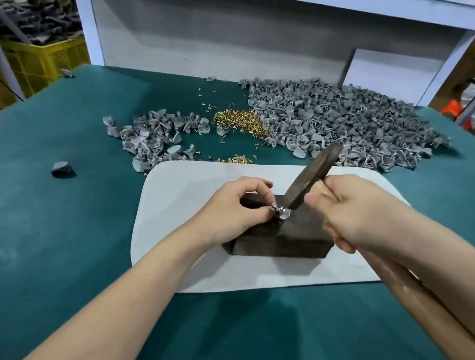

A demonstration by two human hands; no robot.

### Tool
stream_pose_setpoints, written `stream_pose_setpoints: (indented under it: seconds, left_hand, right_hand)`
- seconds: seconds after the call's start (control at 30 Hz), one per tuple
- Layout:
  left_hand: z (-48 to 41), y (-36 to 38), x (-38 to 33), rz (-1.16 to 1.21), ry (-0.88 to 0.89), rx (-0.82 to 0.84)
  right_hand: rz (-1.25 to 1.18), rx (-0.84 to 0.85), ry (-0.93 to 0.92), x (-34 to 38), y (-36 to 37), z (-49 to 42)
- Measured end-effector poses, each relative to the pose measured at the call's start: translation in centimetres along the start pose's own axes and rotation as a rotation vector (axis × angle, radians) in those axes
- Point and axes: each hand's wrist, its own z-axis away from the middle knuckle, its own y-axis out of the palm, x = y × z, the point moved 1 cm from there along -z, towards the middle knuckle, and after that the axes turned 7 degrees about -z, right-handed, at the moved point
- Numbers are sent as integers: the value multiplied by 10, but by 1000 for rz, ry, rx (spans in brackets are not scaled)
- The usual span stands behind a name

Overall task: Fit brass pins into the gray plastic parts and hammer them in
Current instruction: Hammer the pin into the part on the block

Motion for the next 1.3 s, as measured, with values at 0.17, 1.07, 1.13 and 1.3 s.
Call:
stream_pose_setpoints:
  seconds: [0.17, 1.07, 1.13, 1.3]
  left_hand:
    - [0, 0, 0, -14, -2, -2]
    - [0, -1, 2, 94, 0, -27]
    - [1, -2, 1, 87, 15, -17]
    - [0, -1, 1, 33, 23, -22]
  right_hand:
    - [244, -28, 41, 7, 4, 3]
    - [252, -218, -88, 5, 10, 2]
    - [321, -133, -8, 1, 18, 2]
    - [303, -228, -81, 8, -9, 4]
